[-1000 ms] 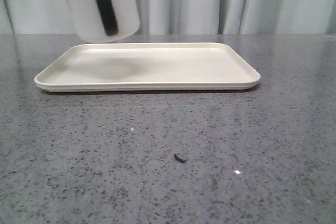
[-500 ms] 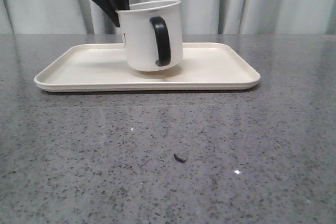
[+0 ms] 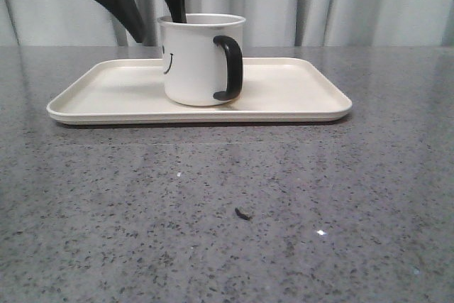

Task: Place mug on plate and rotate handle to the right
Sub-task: 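Lower the mug onto the tray and open the left gripper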

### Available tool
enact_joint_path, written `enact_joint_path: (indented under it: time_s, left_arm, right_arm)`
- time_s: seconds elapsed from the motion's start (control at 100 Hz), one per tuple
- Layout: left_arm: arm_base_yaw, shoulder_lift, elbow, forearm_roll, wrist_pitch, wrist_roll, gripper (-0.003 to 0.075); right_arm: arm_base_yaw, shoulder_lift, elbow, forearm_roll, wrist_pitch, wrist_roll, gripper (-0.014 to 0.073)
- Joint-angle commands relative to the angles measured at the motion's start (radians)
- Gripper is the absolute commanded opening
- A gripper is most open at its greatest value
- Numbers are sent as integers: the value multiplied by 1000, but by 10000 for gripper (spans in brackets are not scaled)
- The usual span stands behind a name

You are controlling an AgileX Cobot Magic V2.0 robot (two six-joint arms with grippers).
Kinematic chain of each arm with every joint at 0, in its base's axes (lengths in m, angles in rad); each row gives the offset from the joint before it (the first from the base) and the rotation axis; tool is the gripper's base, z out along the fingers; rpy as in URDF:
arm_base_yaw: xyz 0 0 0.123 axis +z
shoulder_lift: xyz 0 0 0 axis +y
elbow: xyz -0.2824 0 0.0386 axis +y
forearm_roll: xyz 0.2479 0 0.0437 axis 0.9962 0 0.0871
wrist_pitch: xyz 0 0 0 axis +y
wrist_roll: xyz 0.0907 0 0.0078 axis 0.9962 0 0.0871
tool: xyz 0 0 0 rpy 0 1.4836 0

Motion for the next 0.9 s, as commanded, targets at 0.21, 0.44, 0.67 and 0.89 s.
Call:
enact_joint_path:
  time_s: [0.21,0.44,0.67,0.89]
  left_arm:
    - [-13,-198,-35,132,-88,19,390]
    - [-100,-373,3,358,-88,19,388]
    - [-168,-554,153,438,-93,17,387]
    - [-188,-775,430,443,-214,-47,341]
  right_arm:
    - [-2,11,-31,-3,-106,-2,-60]
    - [5,11,-33,-3,-70,-3,-60]
    - [40,11,-45,-3,-31,-3,-60]
    - [80,19,-94,-3,-18,-14,-60]
